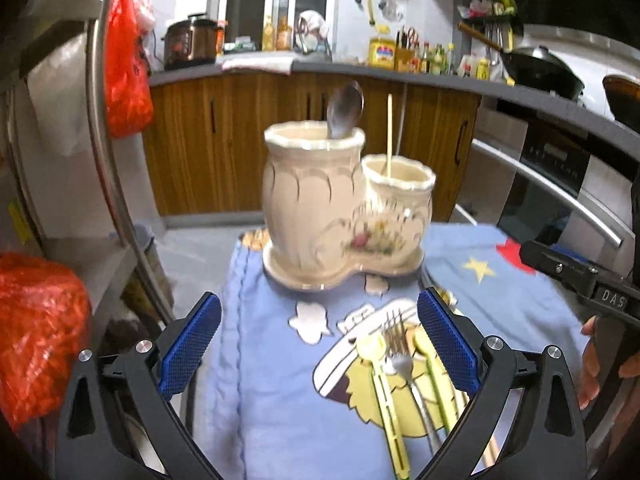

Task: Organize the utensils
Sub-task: 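Withdraw both grippers from the holder back over the utensils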

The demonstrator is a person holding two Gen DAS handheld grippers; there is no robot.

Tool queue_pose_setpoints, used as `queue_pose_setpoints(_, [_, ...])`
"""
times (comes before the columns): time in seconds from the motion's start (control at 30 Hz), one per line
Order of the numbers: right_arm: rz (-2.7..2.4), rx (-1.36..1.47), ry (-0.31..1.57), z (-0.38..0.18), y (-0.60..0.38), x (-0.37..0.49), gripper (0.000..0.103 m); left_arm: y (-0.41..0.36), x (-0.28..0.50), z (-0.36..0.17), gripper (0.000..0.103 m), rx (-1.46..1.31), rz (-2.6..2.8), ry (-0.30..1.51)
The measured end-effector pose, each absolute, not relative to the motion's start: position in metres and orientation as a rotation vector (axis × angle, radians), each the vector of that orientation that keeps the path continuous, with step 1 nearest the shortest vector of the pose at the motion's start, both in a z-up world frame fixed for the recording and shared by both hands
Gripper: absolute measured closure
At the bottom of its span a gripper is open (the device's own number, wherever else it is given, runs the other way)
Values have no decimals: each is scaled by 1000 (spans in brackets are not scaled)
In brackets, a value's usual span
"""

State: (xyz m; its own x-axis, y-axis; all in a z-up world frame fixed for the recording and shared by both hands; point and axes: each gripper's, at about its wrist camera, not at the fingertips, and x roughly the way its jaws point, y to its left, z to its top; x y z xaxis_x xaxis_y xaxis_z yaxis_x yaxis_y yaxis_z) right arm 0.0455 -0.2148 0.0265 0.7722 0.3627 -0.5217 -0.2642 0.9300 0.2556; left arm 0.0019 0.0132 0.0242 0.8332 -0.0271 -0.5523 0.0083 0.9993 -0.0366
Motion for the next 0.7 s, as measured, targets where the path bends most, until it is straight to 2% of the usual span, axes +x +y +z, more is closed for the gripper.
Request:
queue_pose_setpoints(0.47, [330, 72, 738, -12, -208, 68, 6, -3, 20, -27, 6, 77, -75, 799])
queue_pose_setpoints(0.63, [354, 56, 774, -16, -201, 72, 17, -7, 24, -34, 8, 63, -97, 847])
queue_pose_setpoints(0.7, [365, 47, 786, -18, -198, 73, 28, -12, 24, -36, 11, 79, -101, 859])
